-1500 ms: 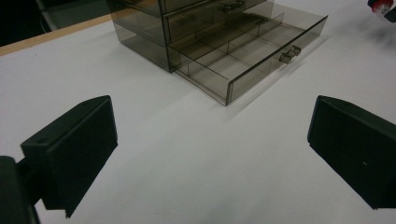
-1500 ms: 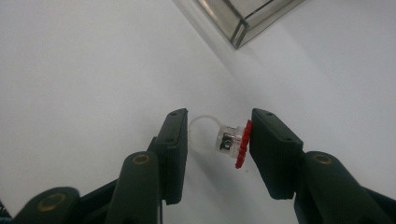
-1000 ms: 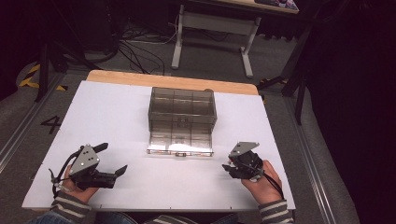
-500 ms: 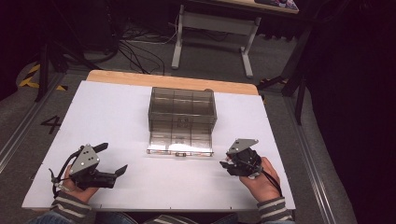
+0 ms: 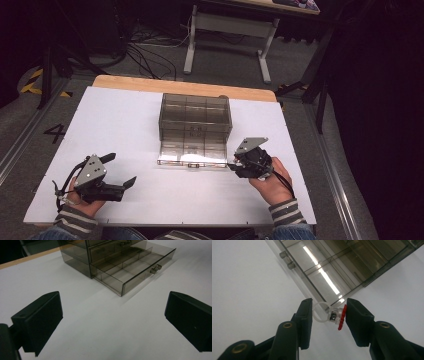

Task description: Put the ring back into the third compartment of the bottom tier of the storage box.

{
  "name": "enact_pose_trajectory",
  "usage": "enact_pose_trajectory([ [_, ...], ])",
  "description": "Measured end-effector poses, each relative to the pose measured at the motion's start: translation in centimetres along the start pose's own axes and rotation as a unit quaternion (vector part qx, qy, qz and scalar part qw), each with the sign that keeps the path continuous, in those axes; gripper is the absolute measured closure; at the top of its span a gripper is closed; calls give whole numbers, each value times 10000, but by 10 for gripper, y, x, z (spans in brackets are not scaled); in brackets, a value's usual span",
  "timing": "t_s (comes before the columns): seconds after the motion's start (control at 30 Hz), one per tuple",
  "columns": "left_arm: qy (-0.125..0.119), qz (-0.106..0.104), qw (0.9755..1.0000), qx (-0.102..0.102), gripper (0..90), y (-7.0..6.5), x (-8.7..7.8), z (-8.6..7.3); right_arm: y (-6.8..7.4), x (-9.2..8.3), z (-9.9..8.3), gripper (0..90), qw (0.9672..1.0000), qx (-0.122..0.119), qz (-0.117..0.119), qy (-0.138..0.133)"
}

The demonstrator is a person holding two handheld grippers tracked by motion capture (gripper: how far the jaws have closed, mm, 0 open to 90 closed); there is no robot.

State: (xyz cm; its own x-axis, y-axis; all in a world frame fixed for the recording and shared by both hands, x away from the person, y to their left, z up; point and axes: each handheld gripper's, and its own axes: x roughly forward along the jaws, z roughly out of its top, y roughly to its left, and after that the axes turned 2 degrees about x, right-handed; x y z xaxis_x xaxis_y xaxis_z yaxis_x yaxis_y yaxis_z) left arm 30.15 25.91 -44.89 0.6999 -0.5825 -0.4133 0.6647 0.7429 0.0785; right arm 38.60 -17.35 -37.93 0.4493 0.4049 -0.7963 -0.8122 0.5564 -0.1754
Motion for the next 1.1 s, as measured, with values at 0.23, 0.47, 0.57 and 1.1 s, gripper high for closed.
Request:
enact_pose_trajectory([
  [0.23,3,-4,10000,6,23,0,0,0,-3,3,12,581,10000,40,30,-85],
  [0.47,6,-9,10000,11,22,0,1,0,-8,10,19,580,9996,220,93,-121],
  [0.57,11,-12,10000,9,23,0,1,0,-8,14,23,580,9996,232,124,-116],
  [1.1,7,-29,10000,17,23,0,1,0,-12,35,35,580,9984,470,184,-241],
])
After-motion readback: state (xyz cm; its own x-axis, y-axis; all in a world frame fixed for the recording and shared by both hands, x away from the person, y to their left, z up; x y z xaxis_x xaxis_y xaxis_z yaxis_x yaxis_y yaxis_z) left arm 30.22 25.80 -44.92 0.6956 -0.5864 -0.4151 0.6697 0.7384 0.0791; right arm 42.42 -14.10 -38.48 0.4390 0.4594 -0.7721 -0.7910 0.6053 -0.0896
